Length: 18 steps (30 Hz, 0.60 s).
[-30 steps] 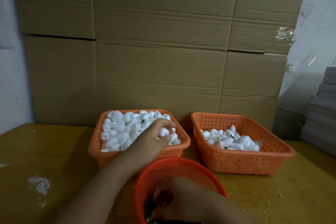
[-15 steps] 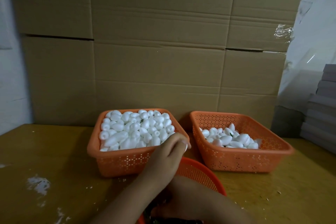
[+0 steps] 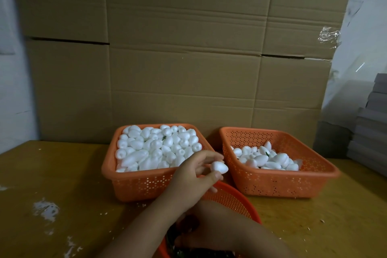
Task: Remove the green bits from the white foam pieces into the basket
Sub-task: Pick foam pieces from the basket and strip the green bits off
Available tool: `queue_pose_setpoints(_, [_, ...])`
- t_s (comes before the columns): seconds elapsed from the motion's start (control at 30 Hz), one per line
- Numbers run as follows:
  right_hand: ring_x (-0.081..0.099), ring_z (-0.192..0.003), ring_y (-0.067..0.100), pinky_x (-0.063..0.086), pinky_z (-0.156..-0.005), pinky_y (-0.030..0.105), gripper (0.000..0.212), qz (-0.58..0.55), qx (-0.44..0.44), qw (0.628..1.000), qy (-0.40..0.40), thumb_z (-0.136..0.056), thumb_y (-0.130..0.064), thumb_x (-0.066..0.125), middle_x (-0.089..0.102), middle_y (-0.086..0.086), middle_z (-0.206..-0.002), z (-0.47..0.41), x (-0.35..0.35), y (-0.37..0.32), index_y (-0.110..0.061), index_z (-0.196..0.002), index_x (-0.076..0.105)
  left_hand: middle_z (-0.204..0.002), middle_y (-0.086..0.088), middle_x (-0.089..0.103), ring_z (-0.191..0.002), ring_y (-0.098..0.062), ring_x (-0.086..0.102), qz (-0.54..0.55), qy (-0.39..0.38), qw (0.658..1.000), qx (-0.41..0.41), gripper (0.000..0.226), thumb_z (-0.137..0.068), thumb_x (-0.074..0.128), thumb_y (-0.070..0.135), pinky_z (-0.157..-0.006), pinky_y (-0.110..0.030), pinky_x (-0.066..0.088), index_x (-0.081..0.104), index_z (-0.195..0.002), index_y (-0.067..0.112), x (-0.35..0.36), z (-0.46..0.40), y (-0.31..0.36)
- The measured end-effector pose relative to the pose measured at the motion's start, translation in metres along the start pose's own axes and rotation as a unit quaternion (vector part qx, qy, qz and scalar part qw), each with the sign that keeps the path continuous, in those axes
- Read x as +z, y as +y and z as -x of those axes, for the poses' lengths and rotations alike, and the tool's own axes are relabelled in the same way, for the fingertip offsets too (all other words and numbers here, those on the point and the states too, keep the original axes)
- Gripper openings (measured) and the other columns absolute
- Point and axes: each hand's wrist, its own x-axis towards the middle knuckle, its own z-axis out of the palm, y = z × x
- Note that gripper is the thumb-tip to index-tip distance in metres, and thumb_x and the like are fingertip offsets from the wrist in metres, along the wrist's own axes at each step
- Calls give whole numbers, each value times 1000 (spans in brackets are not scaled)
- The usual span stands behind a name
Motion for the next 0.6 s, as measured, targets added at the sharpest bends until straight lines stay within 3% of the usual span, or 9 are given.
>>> queue_pose_setpoints(0.1, [41,-131,12,27,-99,14,49,33,34,997,-53,-98,-32,53,47,1,-142,-3,7,0,-18,-143,42,-113,1,68,-99,-13,69,5,-24,1000,3,44,-95,54,-5,-75,-27,57,64,-116,33,2,0,-1])
queue_pose_setpoints(0.17, [31,-140,14,20,-107,21,56,45,47,997,-41,-99,-31,52,36,3,-153,-4,10,-1,-18,-149,32,-111,1,69,-102,-13,69,4,-26,1000,2,41,-93,55,-6,-81,-27,57,67,-110,29,1,0,-3])
queue_pose_setpoints(0.2, [34,-139,14,23,-107,23,57,32,35,999,-20,-96,-33,56,39,2,-151,-3,7,0,-20,-148,36,-112,0,70,-102,-14,70,7,-24,1000,0,38,-92,57,-7,-83,-28,56,67,-108,27,1,-1,-4])
queue_pose_setpoints(0.33, [61,-103,16,41,-80,15,37,-38,45,998,-38,-91,-35,63,66,3,-119,2,2,1,-15,-122,62,-115,-5,68,-98,-19,72,26,-27,999,-7,33,-89,62,-7,-84,-29,55,59,-109,19,0,-1,-6])
queue_pose_setpoints(0.37, [60,-101,14,42,-80,16,36,-31,45,998,-38,-92,-35,62,65,4,-120,1,4,2,-15,-122,62,-118,-5,66,-97,-18,72,21,-26,999,0,36,-89,62,-7,-84,-28,55,59,-112,22,0,-1,-6])
queue_pose_setpoints(0.47, [43,-131,13,29,-106,24,51,26,32,999,-14,-95,-33,57,48,2,-145,-1,6,-1,-19,-142,44,-121,-4,63,-98,-15,71,5,-20,1000,20,45,-91,57,-8,-82,-26,55,61,-116,29,0,-1,-5])
queue_pose_setpoints(0.6, [52,-124,10,39,-105,27,52,-21,1,1000,9,-87,-30,68,59,-1,-133,3,-2,-3,-20,-135,53,-113,-4,69,-102,-15,71,17,-19,1000,12,37,-90,58,-10,-83,-29,56,57,-107,23,-1,-2,-6])
